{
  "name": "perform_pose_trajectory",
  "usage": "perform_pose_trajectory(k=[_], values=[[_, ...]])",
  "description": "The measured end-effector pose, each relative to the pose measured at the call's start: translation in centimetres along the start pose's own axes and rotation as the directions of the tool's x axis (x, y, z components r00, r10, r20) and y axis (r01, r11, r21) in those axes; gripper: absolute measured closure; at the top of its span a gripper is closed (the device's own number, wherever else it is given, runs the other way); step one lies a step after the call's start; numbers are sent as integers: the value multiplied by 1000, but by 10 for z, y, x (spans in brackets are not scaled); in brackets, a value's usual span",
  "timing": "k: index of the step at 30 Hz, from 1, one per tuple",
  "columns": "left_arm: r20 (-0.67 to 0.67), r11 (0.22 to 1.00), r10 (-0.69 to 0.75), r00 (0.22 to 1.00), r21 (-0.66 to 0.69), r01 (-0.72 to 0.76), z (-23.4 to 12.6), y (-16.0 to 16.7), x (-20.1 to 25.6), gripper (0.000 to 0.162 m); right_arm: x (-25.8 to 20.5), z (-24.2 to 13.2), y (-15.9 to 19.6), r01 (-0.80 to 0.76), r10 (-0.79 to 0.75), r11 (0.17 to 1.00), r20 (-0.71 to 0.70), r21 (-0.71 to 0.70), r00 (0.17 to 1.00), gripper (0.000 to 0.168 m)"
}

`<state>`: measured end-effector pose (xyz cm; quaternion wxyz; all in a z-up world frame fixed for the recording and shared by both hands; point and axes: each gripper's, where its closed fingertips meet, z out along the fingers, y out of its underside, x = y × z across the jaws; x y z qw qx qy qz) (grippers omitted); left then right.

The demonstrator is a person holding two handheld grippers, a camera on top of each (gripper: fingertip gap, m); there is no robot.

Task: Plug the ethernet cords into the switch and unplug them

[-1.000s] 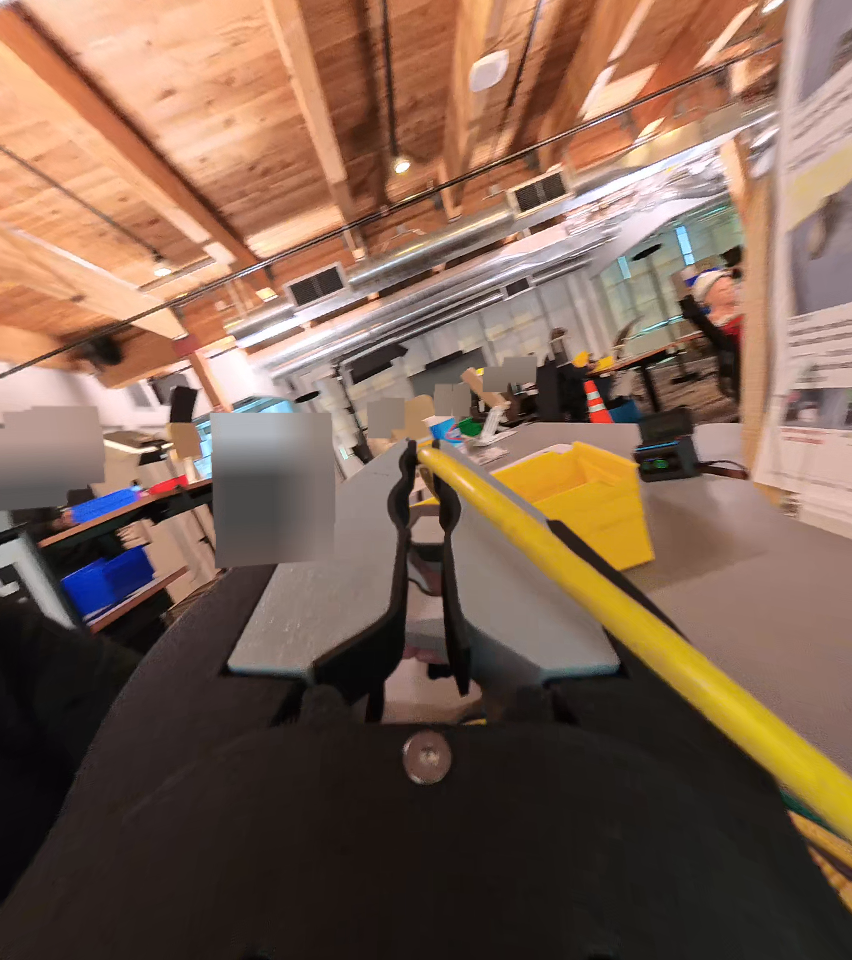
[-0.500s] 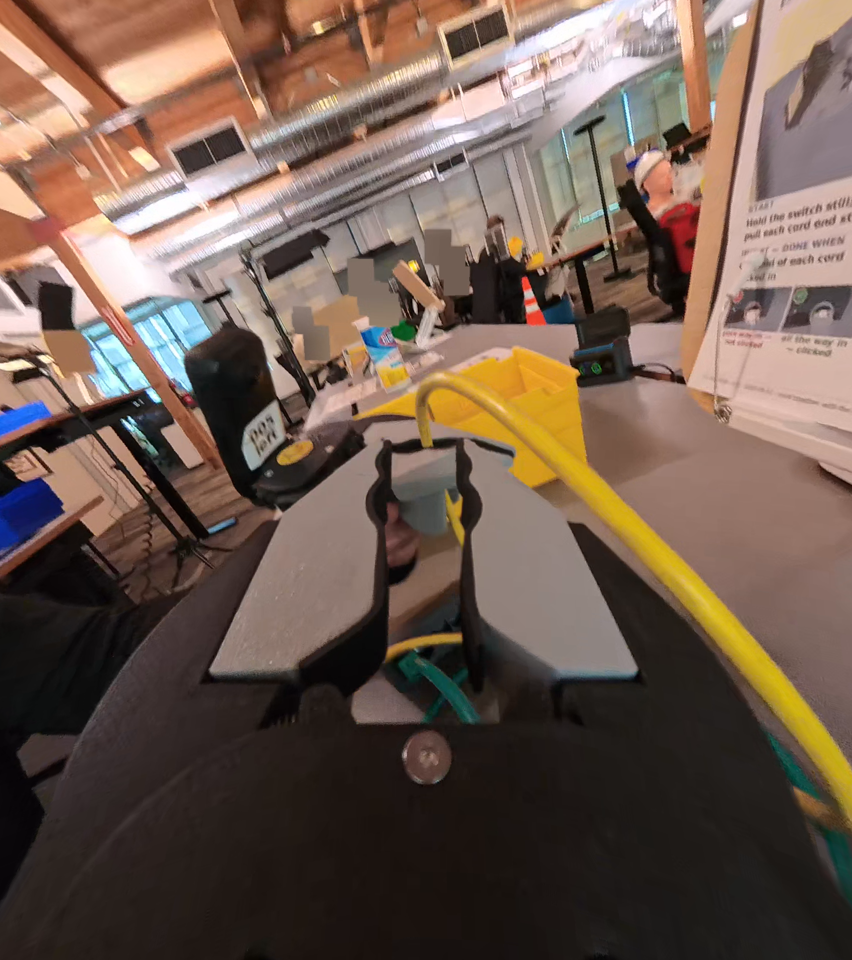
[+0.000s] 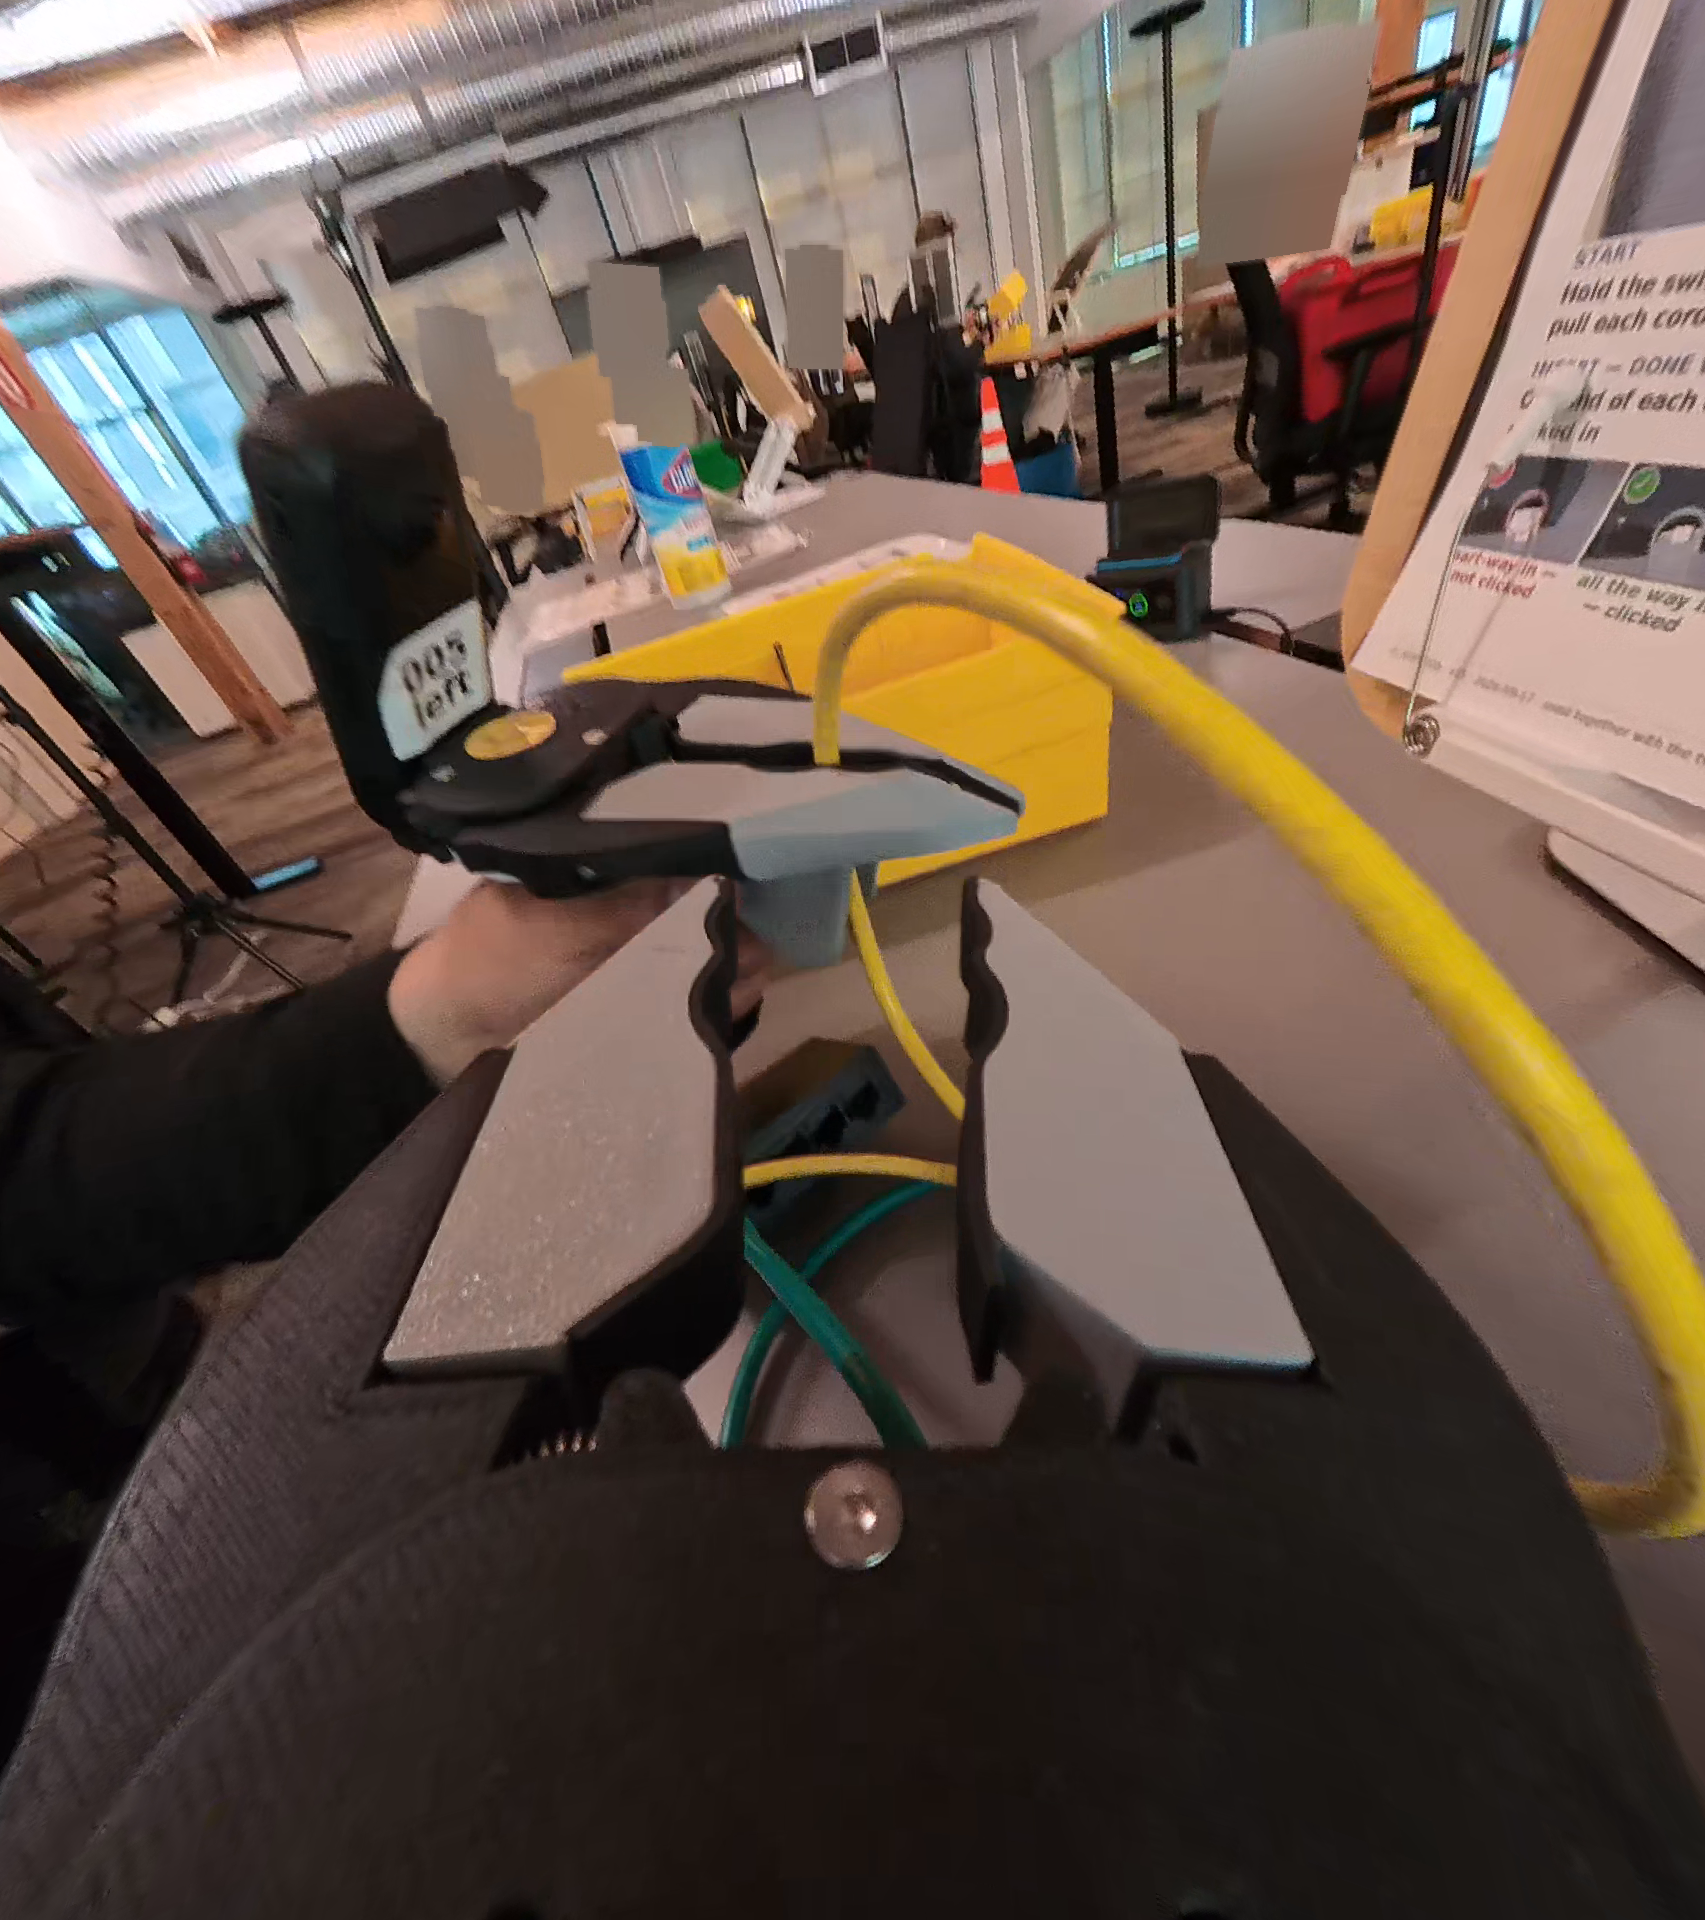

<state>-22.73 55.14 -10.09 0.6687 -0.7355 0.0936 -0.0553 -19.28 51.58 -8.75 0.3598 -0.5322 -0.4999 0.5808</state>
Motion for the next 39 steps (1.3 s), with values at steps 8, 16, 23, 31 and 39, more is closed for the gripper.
perform_pose_trajectory(k=[8,16,23,31,39], values=[[-204,992,-22,979,117,46,-12,-28,33,162,3,23,49,224,-258,930,-83,-290,963,126],[-468,972,-91,879,151,181,-29,-45,64,162,8,38,68,399,-492,817,-141,-416,859,131],[-477,946,-146,867,188,263,-34,-54,53,162,-3,40,71,502,-590,747,-85,-436,803,163],[-242,931,-162,957,284,229,-31,-54,12,151,-2,33,46,433,-494,845,-146,-315,857,166],[-217,932,-210,953,250,262,-26,-46,3,140,7,10,3,249,-256,967,-202,-60,945,166]])
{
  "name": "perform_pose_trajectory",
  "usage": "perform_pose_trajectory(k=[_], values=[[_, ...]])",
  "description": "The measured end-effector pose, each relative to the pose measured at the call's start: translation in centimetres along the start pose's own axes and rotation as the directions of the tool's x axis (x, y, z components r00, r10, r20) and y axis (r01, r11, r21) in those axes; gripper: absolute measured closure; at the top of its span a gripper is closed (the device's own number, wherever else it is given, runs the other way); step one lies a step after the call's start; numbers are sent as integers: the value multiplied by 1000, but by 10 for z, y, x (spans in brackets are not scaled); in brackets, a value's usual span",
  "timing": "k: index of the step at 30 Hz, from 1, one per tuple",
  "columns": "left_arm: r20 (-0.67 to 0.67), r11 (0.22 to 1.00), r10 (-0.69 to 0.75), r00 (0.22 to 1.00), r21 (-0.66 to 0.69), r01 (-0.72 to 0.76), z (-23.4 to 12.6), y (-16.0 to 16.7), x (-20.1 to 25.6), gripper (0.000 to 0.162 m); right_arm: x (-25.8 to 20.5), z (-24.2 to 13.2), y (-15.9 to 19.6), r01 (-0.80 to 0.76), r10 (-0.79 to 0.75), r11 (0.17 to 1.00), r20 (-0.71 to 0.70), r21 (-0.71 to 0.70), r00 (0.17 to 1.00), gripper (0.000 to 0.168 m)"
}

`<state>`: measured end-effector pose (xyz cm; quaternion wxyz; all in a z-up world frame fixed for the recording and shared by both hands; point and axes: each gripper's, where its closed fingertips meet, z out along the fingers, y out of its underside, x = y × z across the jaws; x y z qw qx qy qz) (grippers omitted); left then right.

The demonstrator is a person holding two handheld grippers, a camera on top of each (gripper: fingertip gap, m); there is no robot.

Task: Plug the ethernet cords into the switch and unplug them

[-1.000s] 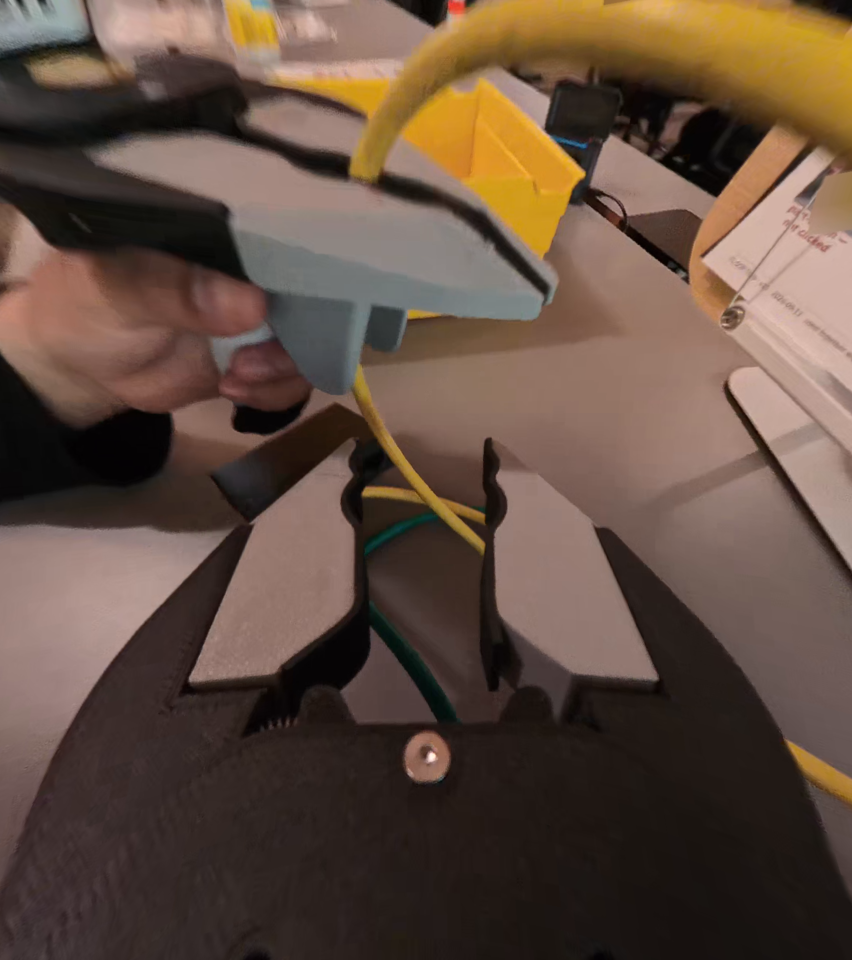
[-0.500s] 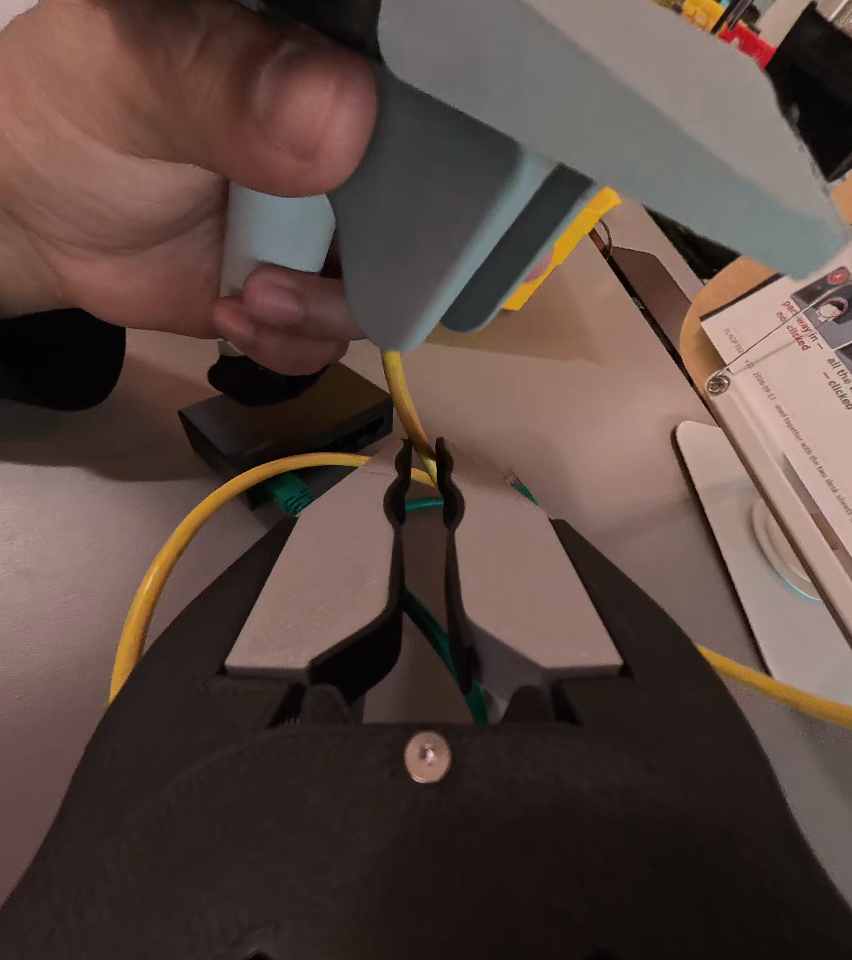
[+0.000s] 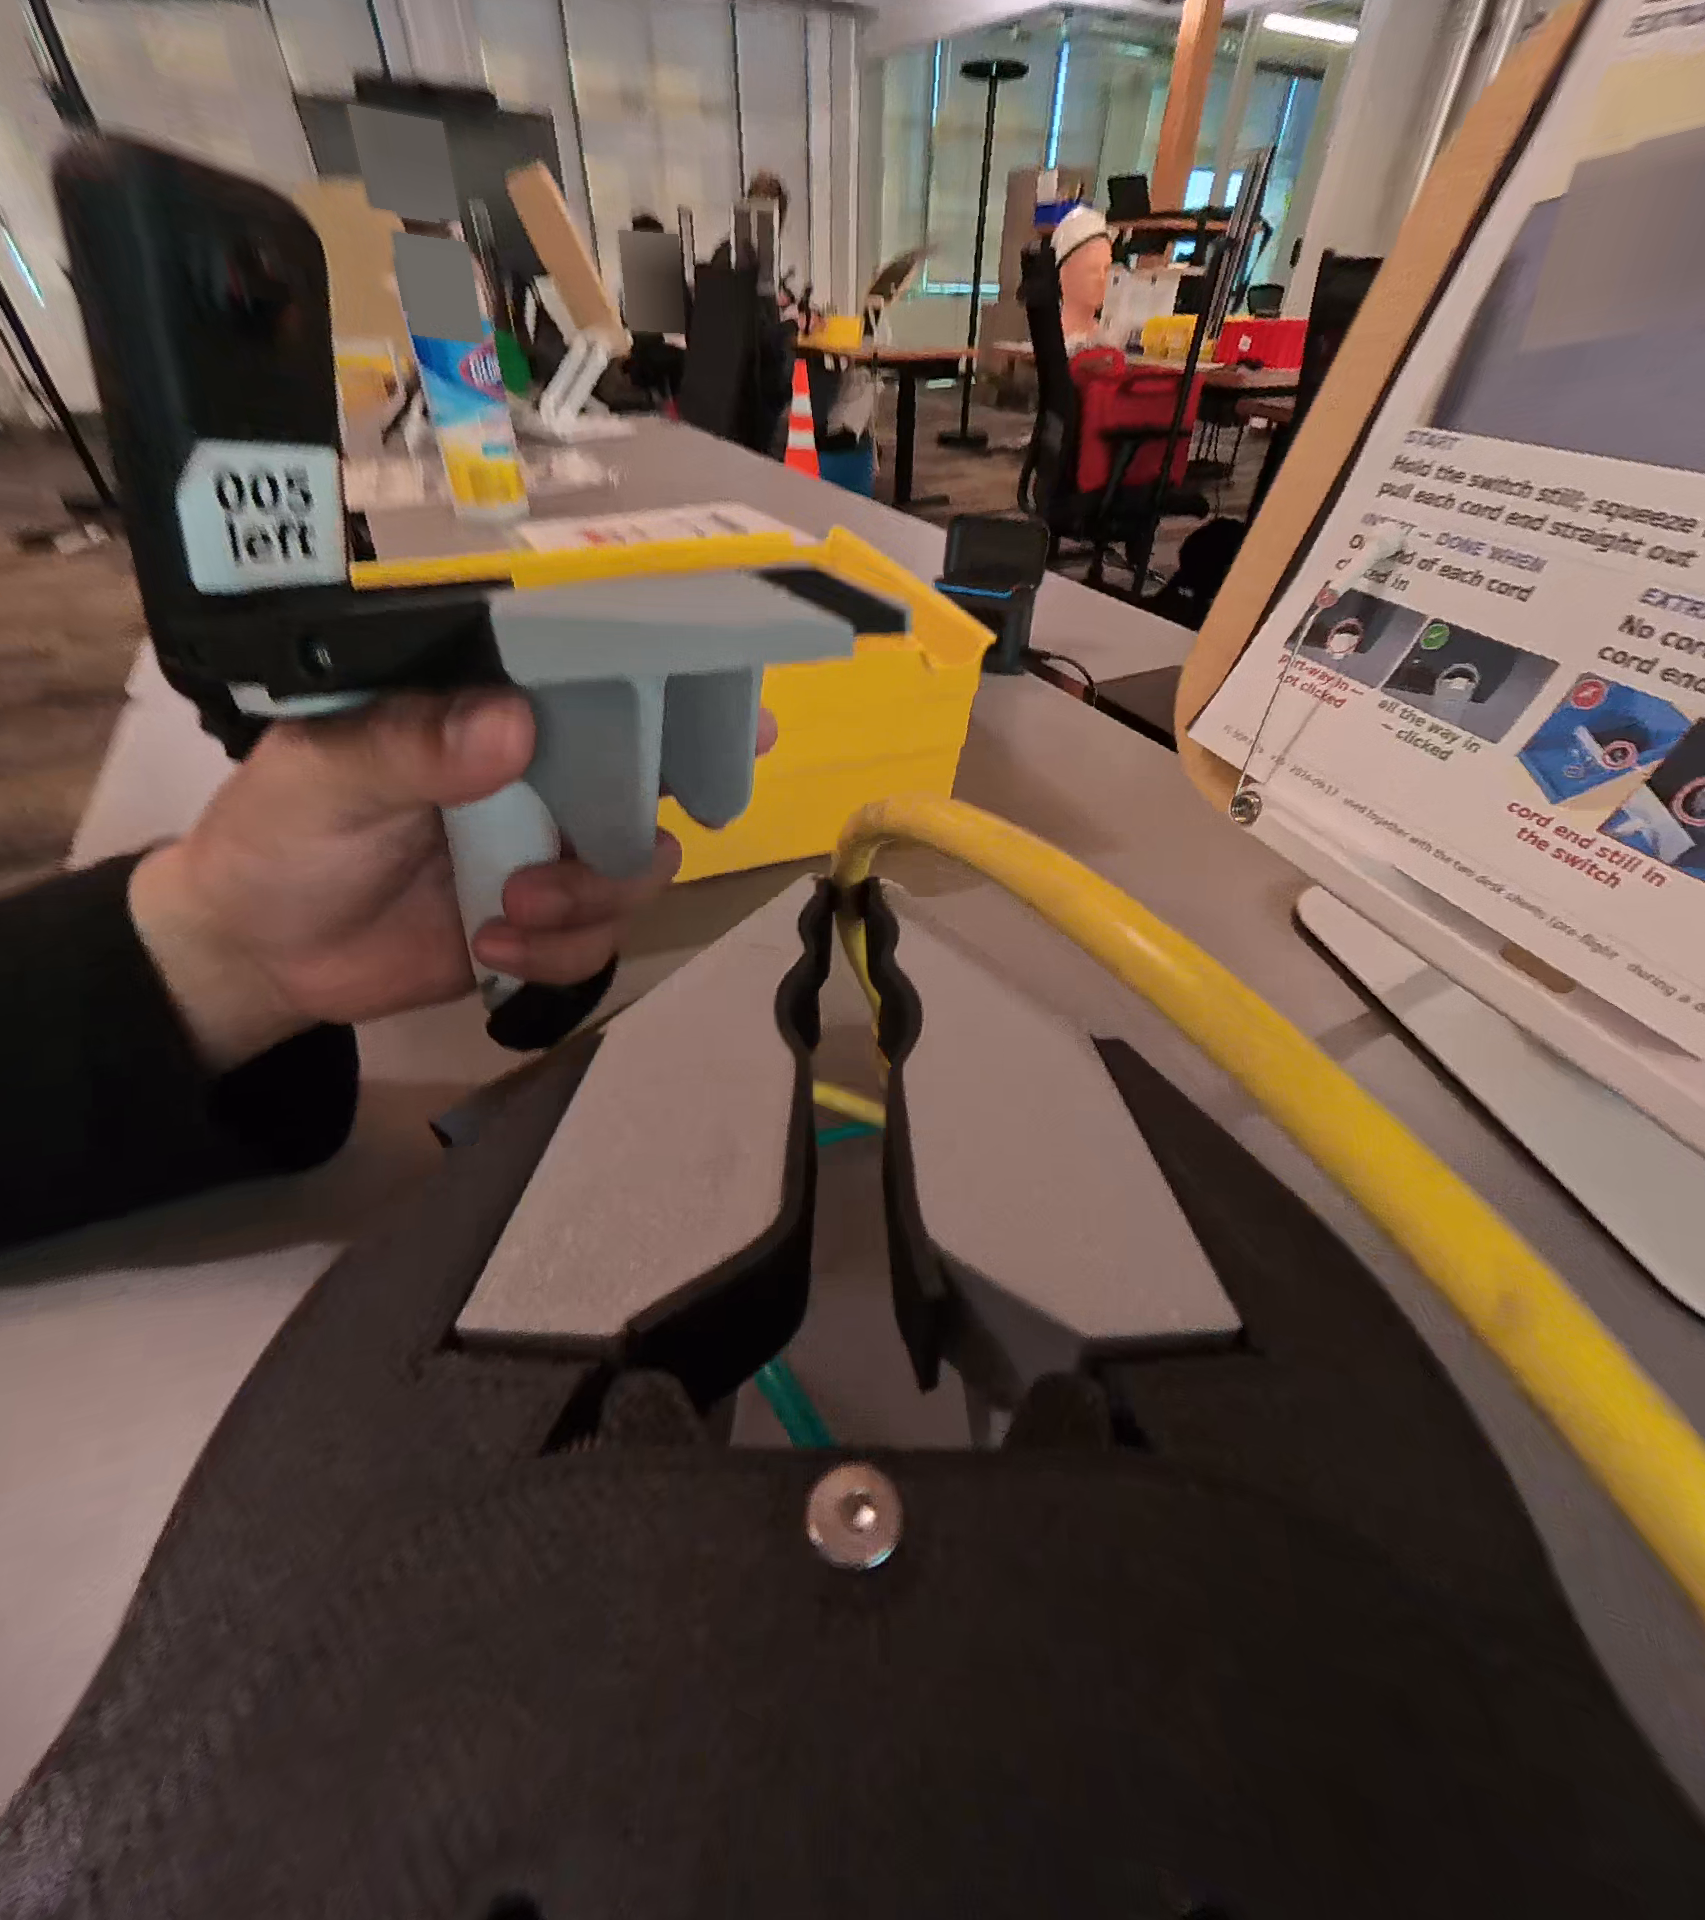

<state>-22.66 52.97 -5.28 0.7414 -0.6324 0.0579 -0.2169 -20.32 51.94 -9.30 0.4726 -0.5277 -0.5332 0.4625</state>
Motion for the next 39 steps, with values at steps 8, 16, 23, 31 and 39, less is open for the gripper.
perform_pose_trajectory(k=[8,16,23,31,39], values=[[22,979,141,990,-154,-136,8,28,1,133,12,-22,-29,-170,162,967,57,189,985,167],[15,856,445,895,-300,-421,17,59,7,119,25,-40,-45,-307,286,907,113,290,952,166],[25,516,830,557,-413,-751,23,81,5,141,14,-37,-47,-363,326,893,172,268,930,166],[20,693,661,750,-400,-600,17,71,0,148,17,-39,-48,-315,291,909,125,274,949,167],[-236,855,373,897,-288,-431,18,73,55,148,7,-18,-22,-215,207,971,78,109,975,138]])
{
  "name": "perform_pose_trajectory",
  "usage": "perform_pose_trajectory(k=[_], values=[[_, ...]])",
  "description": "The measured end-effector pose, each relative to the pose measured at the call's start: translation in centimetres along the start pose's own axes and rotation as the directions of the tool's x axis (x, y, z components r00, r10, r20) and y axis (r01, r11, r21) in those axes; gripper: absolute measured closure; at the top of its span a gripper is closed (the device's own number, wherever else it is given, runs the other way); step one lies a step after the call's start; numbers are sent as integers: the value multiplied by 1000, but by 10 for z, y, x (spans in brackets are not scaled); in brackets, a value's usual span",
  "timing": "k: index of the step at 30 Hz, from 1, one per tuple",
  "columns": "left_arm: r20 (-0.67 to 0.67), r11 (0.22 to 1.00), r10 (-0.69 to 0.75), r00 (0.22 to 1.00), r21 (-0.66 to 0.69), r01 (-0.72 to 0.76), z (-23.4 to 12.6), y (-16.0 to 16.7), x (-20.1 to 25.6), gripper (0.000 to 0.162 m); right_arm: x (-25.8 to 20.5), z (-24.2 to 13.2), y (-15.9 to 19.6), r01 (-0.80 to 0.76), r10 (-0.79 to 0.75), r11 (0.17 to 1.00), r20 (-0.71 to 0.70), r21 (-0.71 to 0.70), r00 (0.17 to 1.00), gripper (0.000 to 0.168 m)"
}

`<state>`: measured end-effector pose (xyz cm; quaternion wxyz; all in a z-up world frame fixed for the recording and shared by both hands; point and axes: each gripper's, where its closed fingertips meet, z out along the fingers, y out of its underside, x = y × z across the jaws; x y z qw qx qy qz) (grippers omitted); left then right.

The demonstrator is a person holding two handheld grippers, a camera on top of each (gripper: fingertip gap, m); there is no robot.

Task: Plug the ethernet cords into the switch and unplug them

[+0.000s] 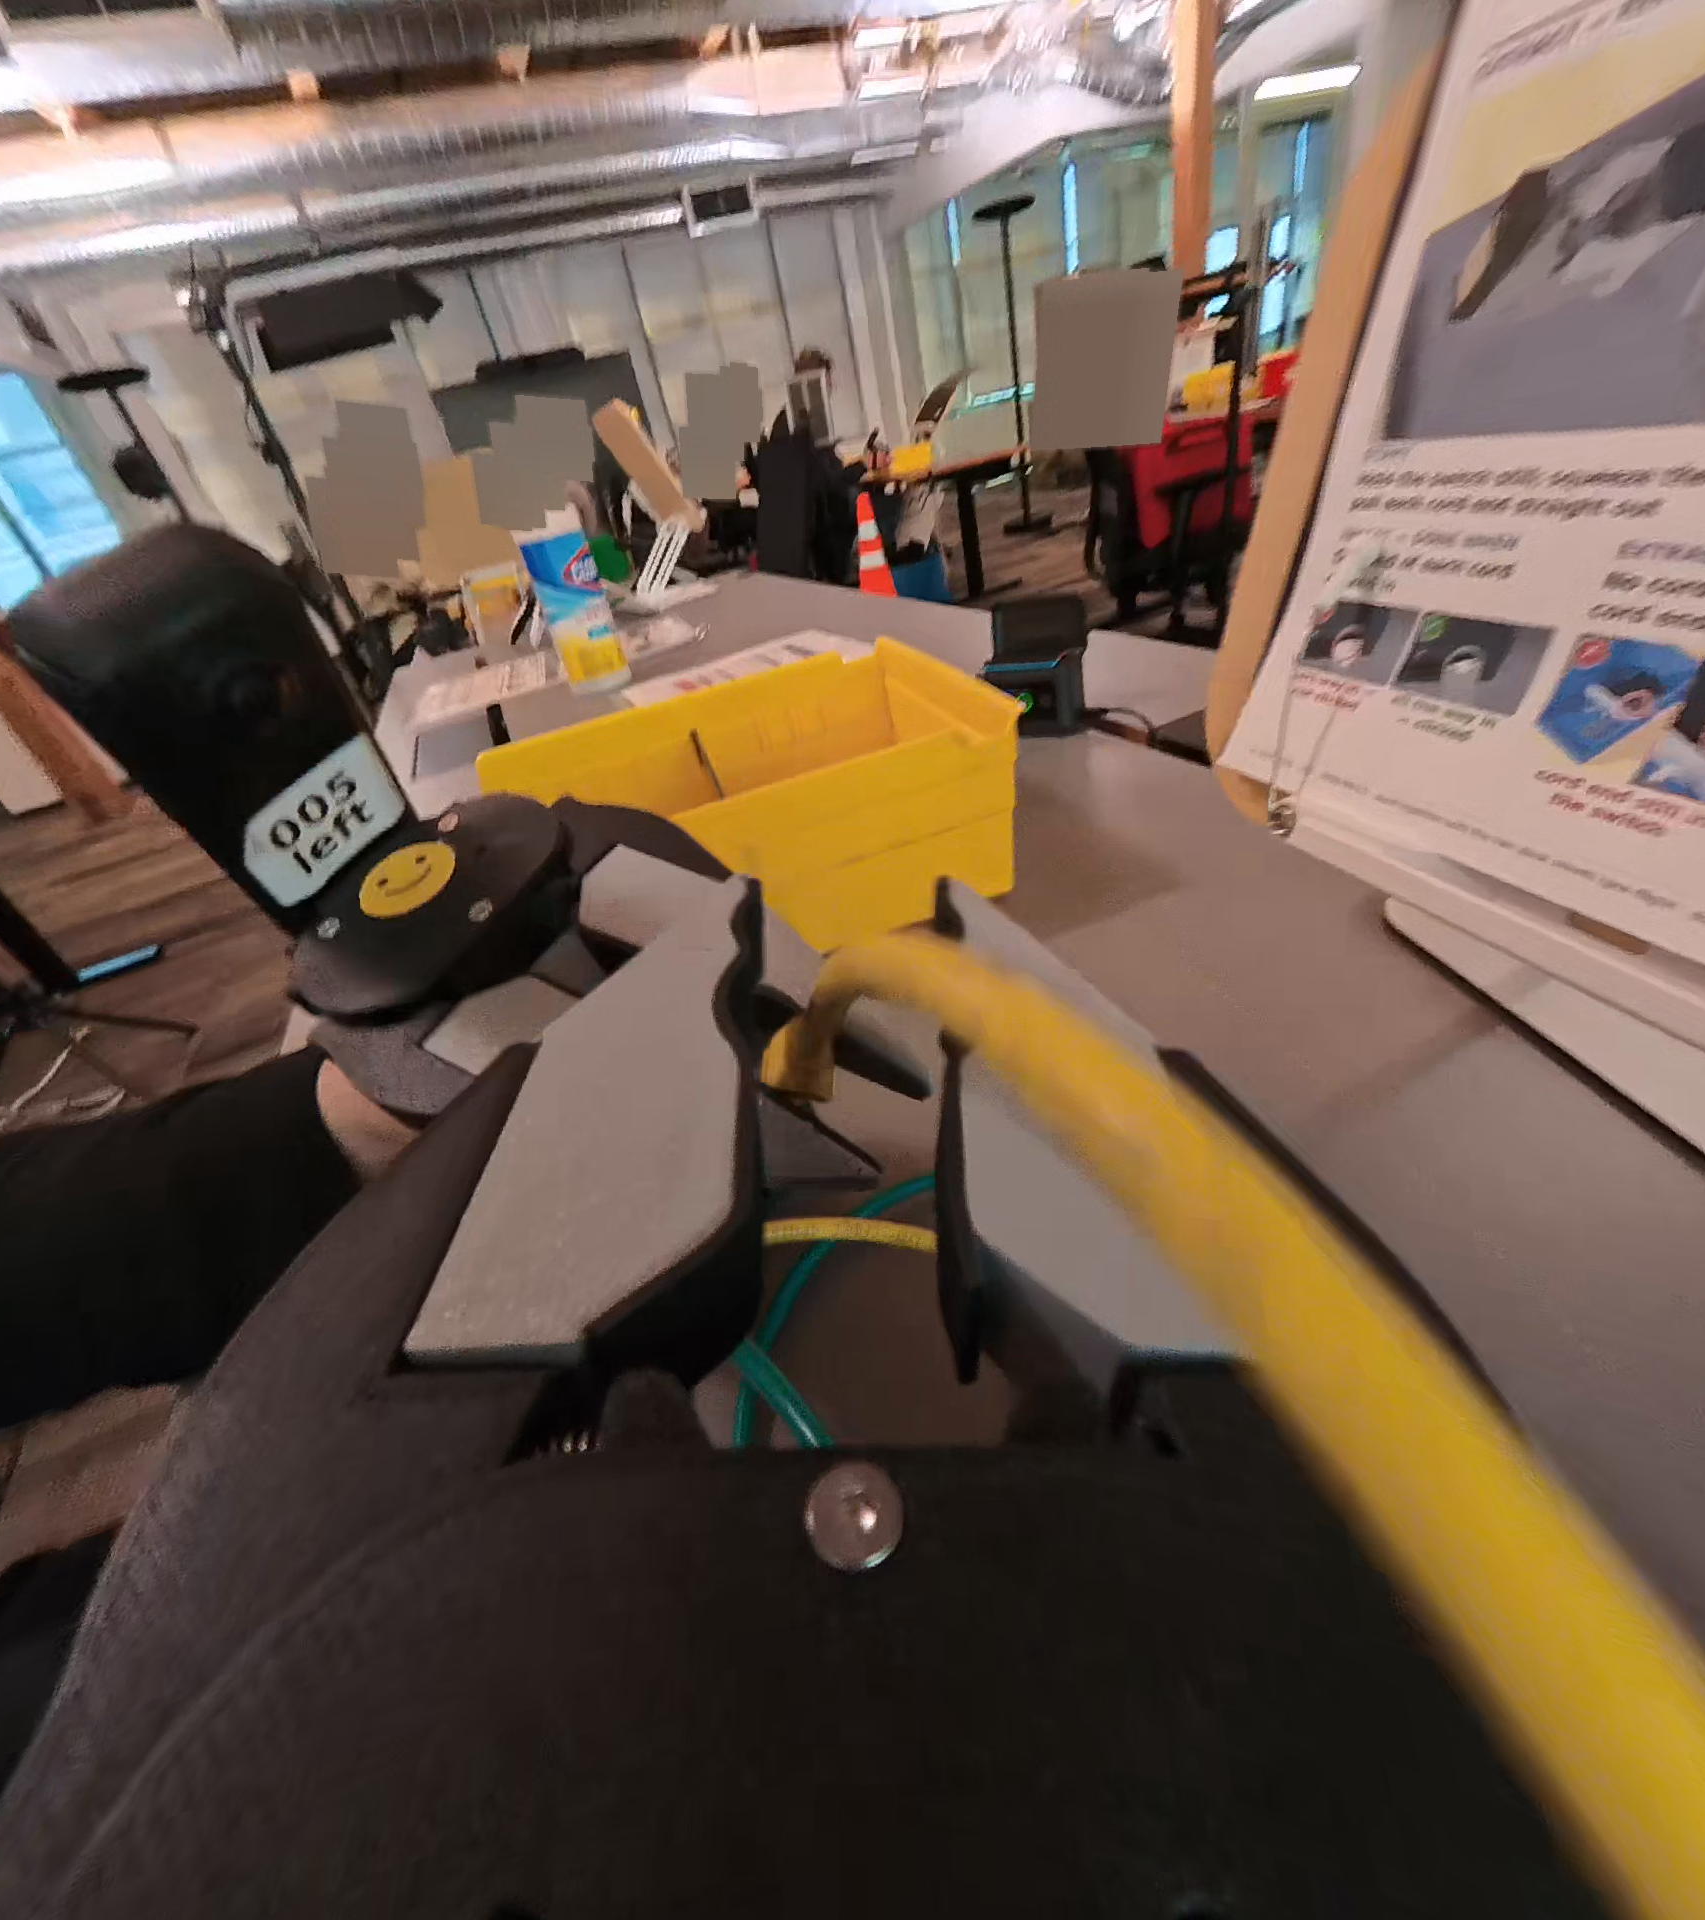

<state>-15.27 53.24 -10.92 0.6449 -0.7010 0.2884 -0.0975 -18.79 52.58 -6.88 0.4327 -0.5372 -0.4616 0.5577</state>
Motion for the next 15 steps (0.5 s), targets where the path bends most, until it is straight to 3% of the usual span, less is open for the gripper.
perform_pose_trajectory(k=[1,2,7,11,15], values=[[-15,1000,-9,1000,14,9,-1,-3,2,148,-5,2,4,11,-10,1000,24,-22,1000,158],[-26,1000,-18,1000,14,19,-2,-4,3,148,-9,3,5,27,-26,999,44,-29,999,168],[11,997,-68,998,22,68,-2,-2,-7,145,-5,5,6,40,-40,999,3,-33,999,168],[139,997,77,987,-24,-74,-4,3,-19,146,7,0,-1,3,-2,1000,-46,9,999,168],[151,991,134,979,-35,-131,-1,4,-15,137,18,-10,-11,-134,136,987,-27,85,990,168]])
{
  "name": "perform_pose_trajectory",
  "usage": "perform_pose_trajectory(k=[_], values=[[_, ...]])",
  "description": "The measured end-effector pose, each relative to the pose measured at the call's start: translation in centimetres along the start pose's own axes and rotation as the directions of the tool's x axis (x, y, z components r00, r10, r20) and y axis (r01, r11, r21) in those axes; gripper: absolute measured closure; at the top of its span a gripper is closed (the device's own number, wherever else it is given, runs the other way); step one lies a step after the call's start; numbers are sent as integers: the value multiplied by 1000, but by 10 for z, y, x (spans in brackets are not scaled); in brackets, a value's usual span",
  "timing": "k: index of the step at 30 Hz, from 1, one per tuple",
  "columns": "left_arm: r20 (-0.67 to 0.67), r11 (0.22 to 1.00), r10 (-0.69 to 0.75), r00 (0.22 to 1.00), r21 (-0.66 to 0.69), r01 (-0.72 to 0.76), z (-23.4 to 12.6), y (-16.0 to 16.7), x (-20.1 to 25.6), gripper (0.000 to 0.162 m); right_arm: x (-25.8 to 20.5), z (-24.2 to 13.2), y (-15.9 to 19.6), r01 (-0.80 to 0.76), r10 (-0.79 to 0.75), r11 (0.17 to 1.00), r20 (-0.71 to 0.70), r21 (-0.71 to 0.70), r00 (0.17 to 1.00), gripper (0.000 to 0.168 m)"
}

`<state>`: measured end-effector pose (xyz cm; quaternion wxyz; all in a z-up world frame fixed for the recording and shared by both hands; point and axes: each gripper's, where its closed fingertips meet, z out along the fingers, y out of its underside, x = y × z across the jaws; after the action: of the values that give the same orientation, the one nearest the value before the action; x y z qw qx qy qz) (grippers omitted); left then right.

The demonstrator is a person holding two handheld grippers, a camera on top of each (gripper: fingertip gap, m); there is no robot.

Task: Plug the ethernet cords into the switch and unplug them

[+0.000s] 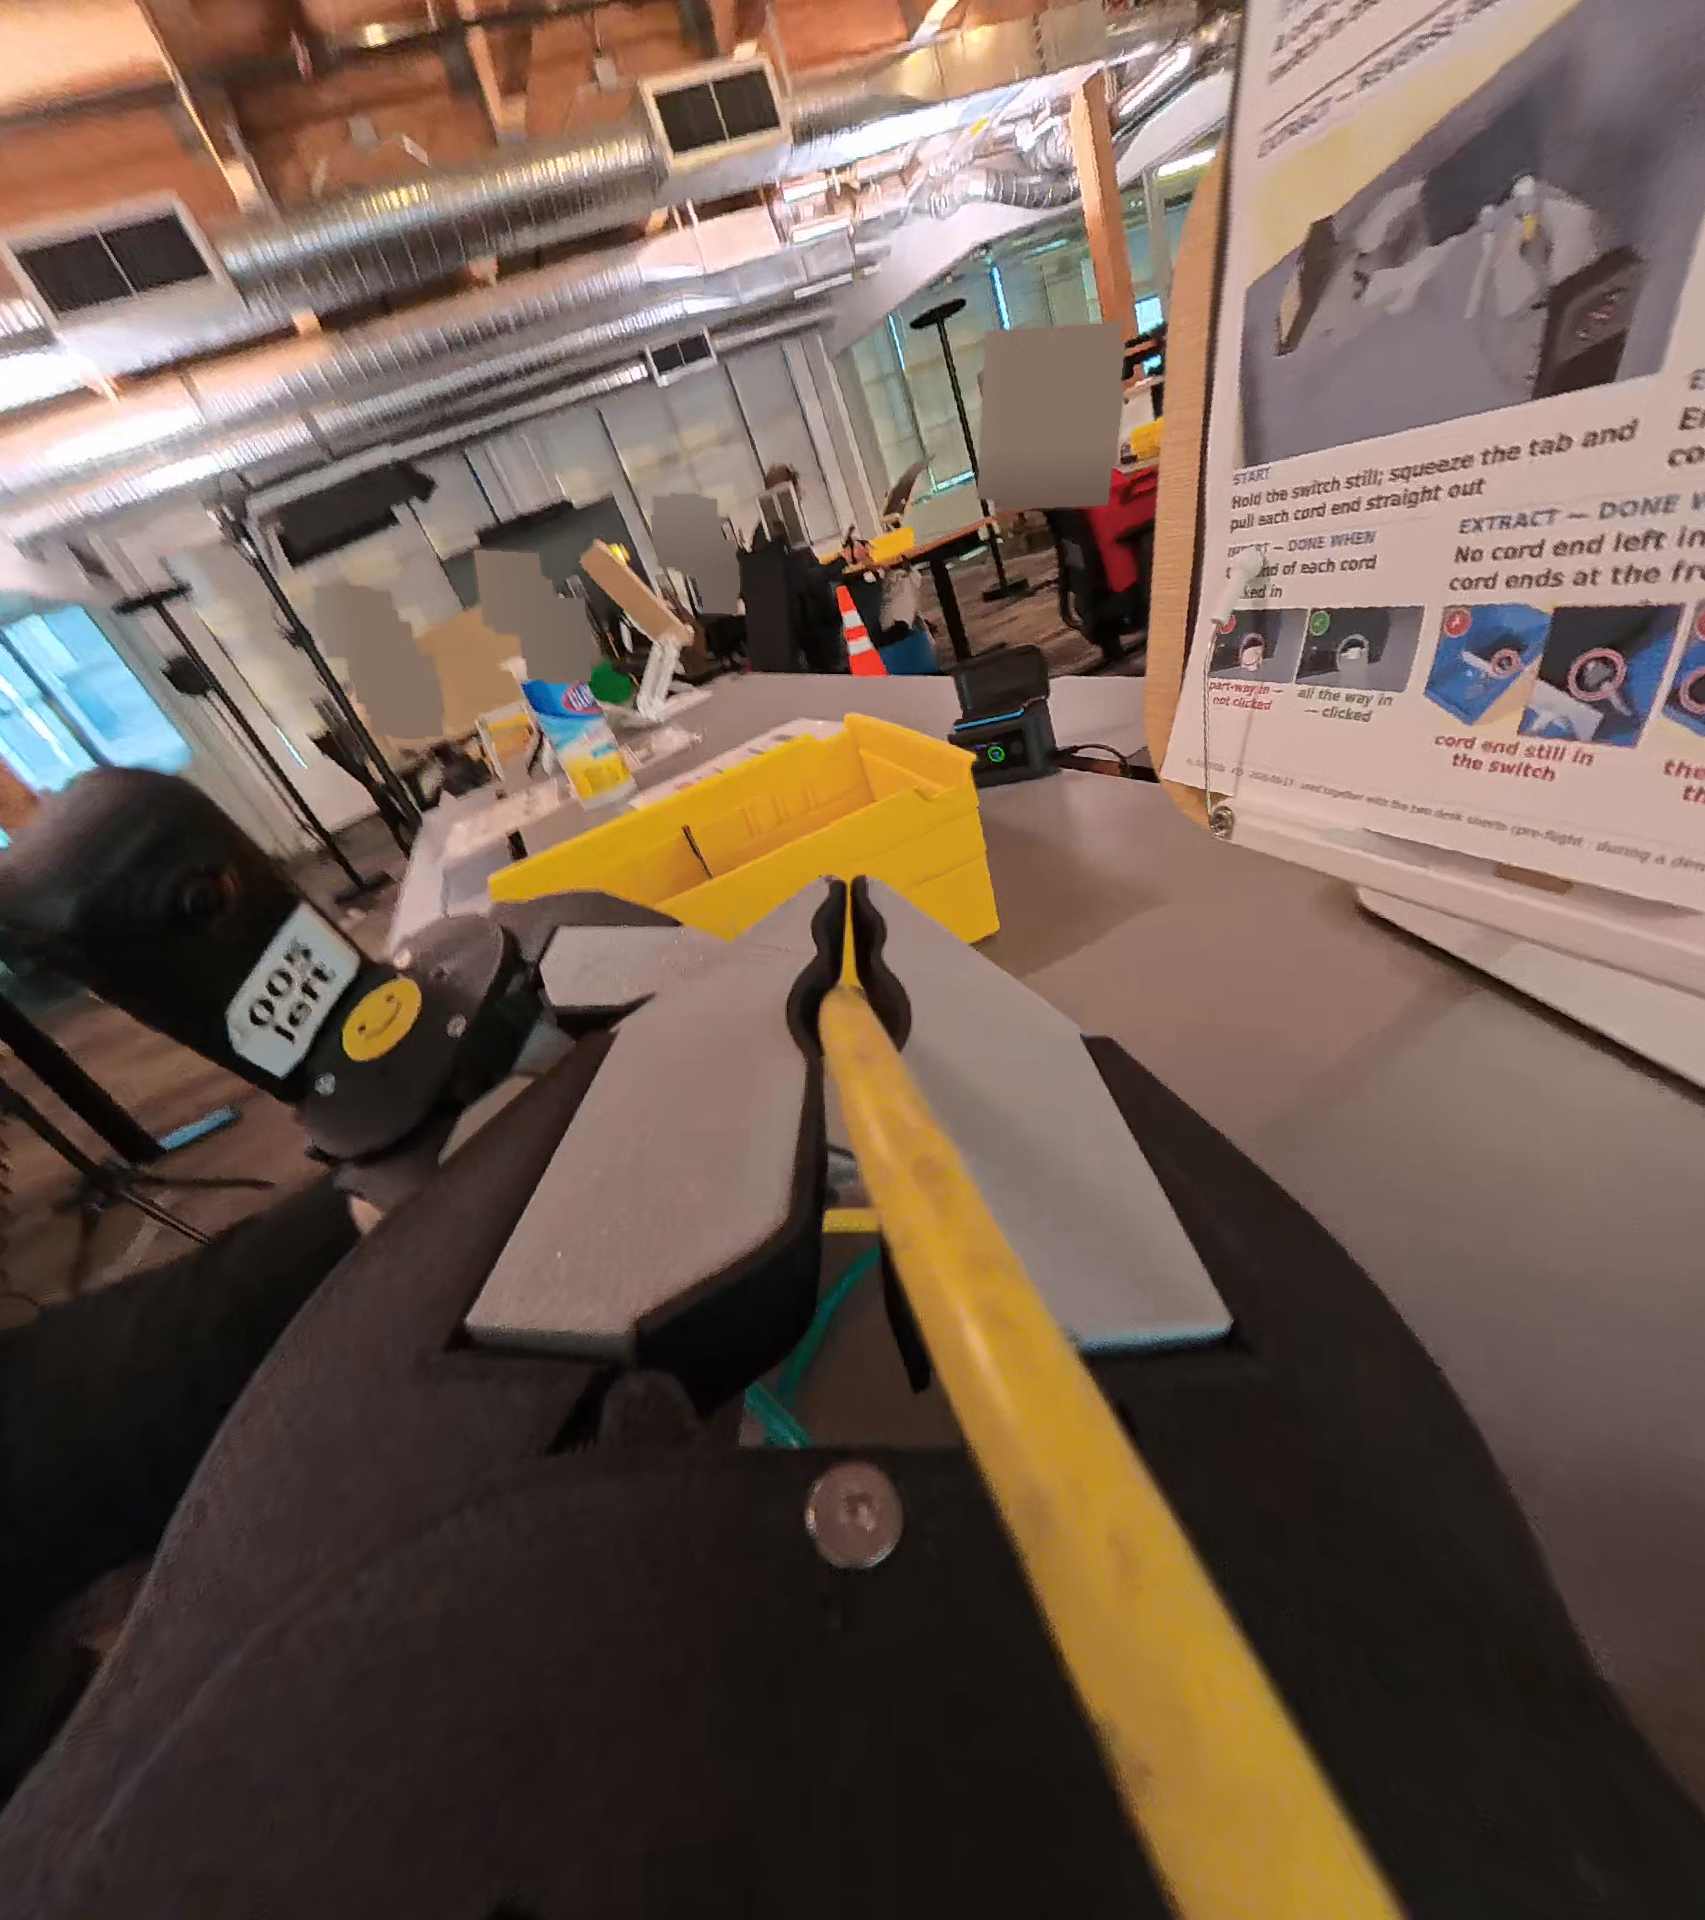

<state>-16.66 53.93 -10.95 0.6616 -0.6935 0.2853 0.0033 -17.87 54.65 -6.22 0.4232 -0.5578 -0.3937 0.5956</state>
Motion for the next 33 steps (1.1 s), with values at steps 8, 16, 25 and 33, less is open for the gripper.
perform_pose_trajectory(k=[8,16,25,33], values=[[120,983,183,976,-1,-184,1,-5,-3,134,-11,6,6,-77,80,996,82,-32,993,168],[-20,999,48,999,-25,-49,0,-1,5,151,-16,10,18,-66,76,994,114,-88,991,163],[-527,845,-452,720,4,535,-31,-32,23,151,-45,4,10,19,-2,998,278,-59,961,157],[-656,756,-490,574,8,654,-46,-49,24,149,-68,-5,6,32,-14,999,413,-37,910,160]])
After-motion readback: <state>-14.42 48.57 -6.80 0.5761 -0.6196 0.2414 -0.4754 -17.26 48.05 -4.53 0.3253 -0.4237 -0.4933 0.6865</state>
